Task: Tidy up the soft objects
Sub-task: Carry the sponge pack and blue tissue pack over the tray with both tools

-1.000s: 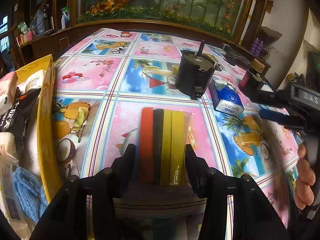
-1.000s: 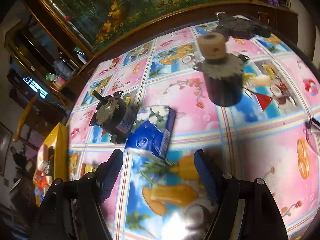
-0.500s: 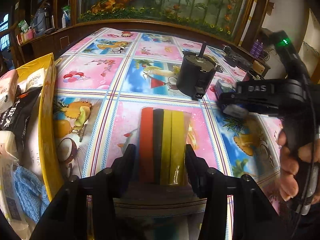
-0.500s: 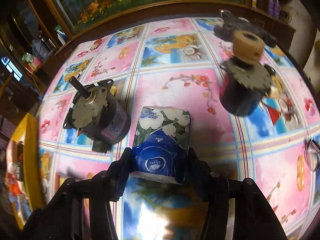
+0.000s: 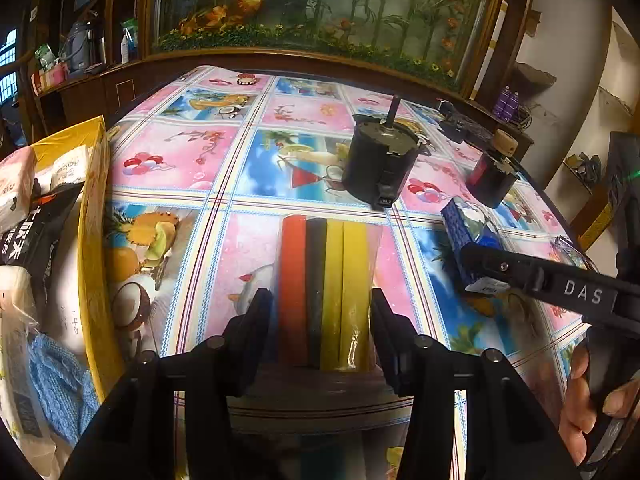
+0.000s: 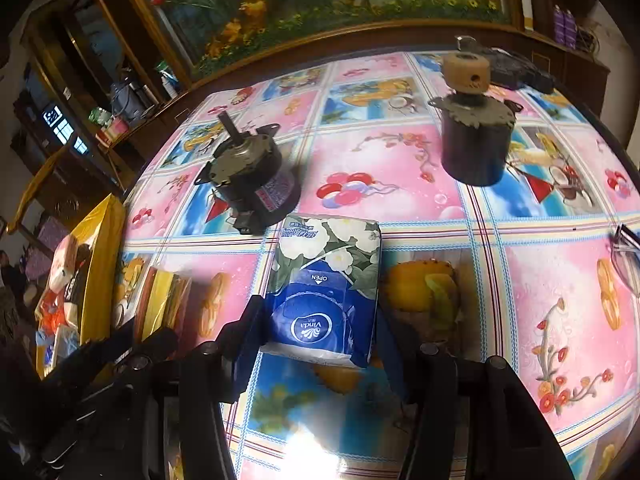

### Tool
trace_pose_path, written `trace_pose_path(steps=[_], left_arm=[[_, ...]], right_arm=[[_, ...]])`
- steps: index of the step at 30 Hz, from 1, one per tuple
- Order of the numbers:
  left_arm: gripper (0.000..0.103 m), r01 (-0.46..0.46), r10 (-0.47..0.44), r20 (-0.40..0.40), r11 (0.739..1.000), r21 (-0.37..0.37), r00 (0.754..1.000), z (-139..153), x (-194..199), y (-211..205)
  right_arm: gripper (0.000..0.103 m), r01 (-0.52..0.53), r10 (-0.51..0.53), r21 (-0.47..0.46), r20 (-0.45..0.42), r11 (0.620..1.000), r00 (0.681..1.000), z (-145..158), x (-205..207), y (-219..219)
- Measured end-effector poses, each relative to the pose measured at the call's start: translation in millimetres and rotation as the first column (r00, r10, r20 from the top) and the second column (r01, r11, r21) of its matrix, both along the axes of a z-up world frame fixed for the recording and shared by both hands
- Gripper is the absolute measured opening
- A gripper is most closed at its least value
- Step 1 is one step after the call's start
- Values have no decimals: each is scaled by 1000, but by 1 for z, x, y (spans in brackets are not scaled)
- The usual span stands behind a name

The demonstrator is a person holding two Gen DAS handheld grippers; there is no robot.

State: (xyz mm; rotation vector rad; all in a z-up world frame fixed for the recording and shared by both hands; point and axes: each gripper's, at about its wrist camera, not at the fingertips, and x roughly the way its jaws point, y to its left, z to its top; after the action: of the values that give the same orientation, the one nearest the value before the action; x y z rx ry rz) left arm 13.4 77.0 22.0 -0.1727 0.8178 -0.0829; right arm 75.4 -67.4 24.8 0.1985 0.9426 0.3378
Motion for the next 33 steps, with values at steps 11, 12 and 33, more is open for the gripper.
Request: trace_pose_path(steps=[11, 12, 33], left_arm=[[48, -14, 14, 28, 1000, 6, 1000, 4, -6, -3], [48, -15, 15, 31, 1000, 9, 999, 5, -8, -3], [48, -87, 88, 104, 996, -13, 991, 52, -70, 34]], right_arm=[[57, -40, 40, 12, 37, 999, 999, 9, -8, 5], [57, -43, 42, 13, 43, 999, 998, 10, -8, 5], [58, -140, 135, 28, 135, 990, 982, 26, -31, 25]])
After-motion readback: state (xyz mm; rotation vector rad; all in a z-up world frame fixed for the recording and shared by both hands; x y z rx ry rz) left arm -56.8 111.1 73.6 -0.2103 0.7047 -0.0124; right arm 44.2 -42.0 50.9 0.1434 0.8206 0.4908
